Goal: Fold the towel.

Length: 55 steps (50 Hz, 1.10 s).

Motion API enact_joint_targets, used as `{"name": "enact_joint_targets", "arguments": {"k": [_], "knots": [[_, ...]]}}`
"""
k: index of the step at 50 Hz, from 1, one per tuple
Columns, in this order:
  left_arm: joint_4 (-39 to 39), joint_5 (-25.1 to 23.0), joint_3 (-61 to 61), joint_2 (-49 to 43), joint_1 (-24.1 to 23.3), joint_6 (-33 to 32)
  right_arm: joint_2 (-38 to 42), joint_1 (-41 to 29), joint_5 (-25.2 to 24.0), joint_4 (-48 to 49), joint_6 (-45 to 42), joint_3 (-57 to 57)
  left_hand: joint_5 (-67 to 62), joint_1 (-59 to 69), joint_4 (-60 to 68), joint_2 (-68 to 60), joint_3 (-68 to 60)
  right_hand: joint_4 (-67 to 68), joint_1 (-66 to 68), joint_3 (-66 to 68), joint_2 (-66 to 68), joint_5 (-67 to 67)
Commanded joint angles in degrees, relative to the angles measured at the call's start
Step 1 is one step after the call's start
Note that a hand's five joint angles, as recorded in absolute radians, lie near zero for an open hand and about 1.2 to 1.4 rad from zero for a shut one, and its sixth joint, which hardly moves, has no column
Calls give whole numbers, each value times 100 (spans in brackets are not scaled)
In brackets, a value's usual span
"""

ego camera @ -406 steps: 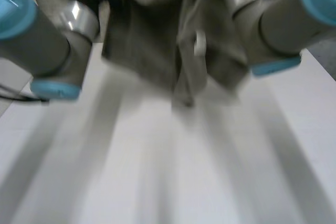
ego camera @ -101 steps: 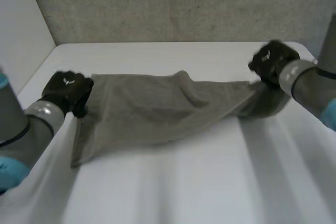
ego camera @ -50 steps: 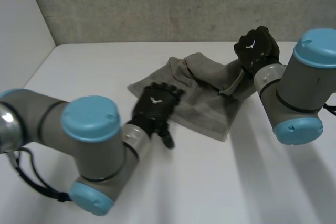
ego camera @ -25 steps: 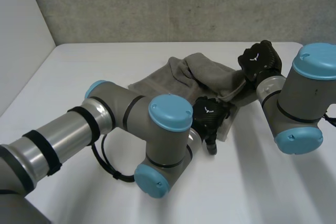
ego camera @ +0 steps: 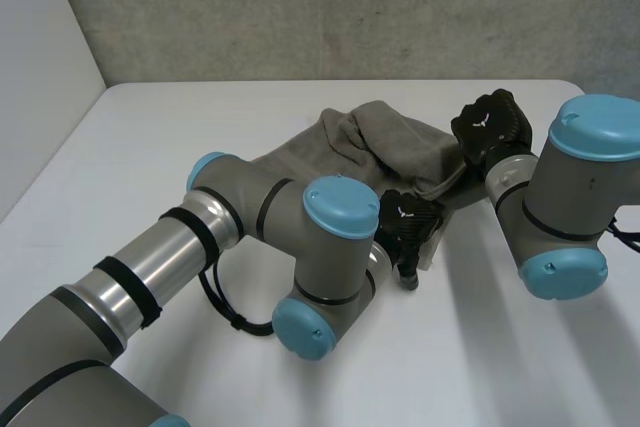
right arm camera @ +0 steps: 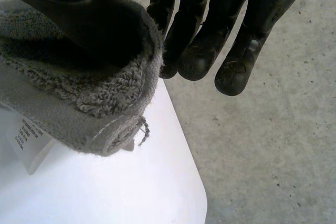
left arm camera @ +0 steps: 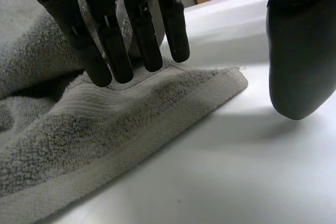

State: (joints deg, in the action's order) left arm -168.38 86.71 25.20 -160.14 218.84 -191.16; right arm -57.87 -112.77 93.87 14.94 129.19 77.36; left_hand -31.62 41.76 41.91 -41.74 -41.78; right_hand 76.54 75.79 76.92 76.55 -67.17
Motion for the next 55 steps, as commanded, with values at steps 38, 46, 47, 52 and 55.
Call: {"name": "enact_joint_targets", "arguments": {"k": [38,46,47,52,55], "knots": [[-1362,444,3937,3259,1019,245,-576,616,-498,-2853,789,-1162,870,-884,-899,882,885,-6654,-6579,-6692,-6655,6717],[-2039,417,5283,4235,1643,386,-595,493,-2213,-3594,1706,-978,870,-884,-899,882,885,-5855,-5780,-5893,-5856,5918],[-2040,417,5285,4237,1644,386,-594,493,-2215,-3595,1706,-978,870,-884,-899,882,885,-5855,-5780,-5893,-5856,5918],[-2304,400,6048,4754,2021,404,194,-95,-2224,-3507,1654,-1231,887,-901,-915,898,902,-5838,-5763,-5876,-5839,5901],[-2453,356,6399,4957,2154,404,660,-254,-2119,-3315,1645,-1530,920,-934,-949,932,936,-5654,-5579,-5692,-5655,5717]]}}
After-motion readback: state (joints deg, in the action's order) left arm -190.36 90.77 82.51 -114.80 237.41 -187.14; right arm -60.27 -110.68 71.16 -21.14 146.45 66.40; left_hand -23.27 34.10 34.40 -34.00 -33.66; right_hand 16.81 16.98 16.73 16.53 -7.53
